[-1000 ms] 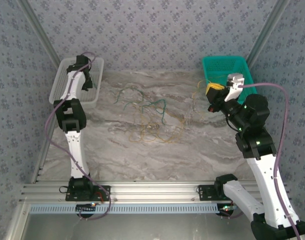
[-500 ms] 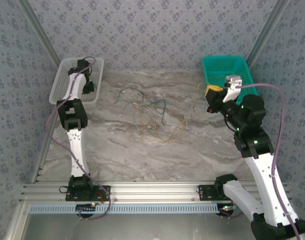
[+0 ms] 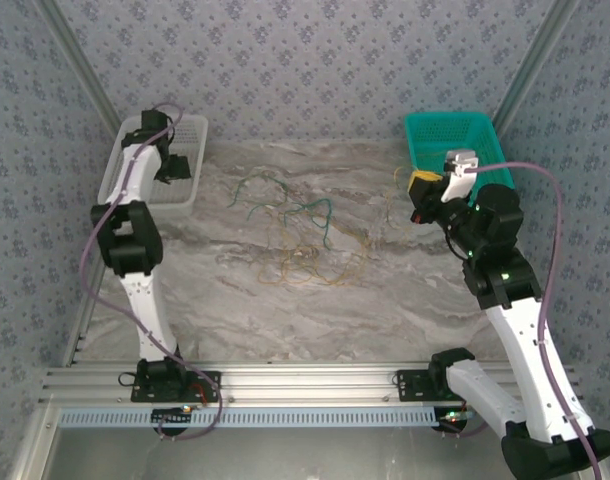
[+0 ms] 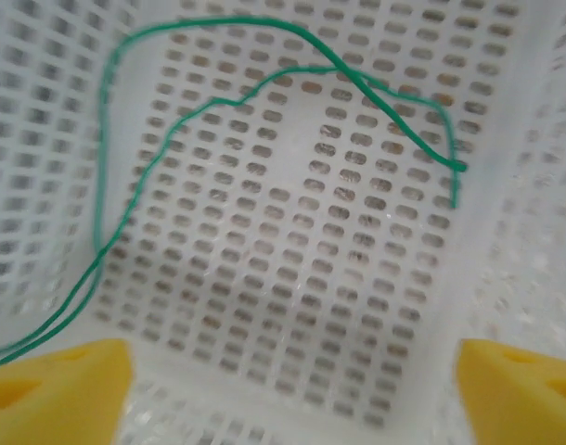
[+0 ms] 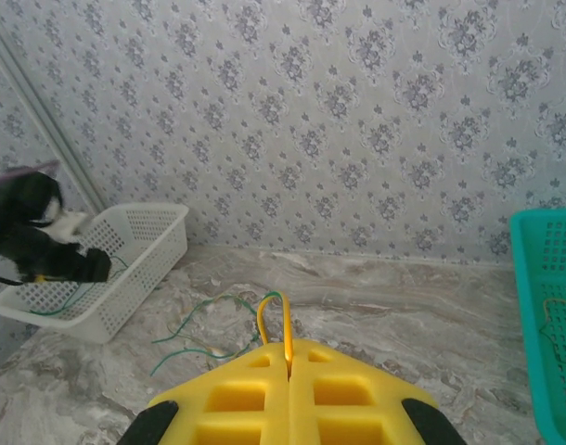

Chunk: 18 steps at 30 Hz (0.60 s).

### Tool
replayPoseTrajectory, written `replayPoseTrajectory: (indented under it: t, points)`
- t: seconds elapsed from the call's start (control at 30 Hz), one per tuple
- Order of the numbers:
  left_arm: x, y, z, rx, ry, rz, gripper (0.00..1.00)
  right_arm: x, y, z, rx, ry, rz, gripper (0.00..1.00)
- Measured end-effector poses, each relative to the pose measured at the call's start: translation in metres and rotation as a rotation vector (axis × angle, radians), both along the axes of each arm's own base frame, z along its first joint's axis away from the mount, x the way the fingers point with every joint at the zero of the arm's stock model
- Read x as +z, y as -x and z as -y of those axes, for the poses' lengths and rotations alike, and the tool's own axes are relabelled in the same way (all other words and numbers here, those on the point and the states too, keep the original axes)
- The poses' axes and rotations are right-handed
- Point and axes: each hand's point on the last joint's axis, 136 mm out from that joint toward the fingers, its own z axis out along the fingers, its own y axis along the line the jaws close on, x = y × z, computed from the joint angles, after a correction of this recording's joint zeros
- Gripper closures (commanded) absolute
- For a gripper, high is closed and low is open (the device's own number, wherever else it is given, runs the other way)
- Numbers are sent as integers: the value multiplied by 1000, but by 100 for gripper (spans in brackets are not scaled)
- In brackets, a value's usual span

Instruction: Untangle the cables

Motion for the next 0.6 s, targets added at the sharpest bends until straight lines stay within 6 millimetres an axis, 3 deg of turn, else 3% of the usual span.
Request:
replayPoseTrajectory:
  t: [0.1, 0.17, 0.33, 0.43, 0.6]
  points:
    - [42, 24, 6, 6, 14, 108, 1, -9, -8, 1, -13, 7, -27, 100]
    - [60, 40, 10, 12, 16, 164, 1, -19, -17, 0, -18, 11, -61, 100]
    - [72, 96, 36, 9, 27, 270, 2, -56, -41, 2, -44, 14, -191, 100]
    - [73, 132, 72, -41, 48, 340, 7, -61, -49, 6, -53, 0, -231, 100]
    - [79, 164, 146, -215, 107, 446, 9, -34, -83, -1, -40, 2, -250, 100]
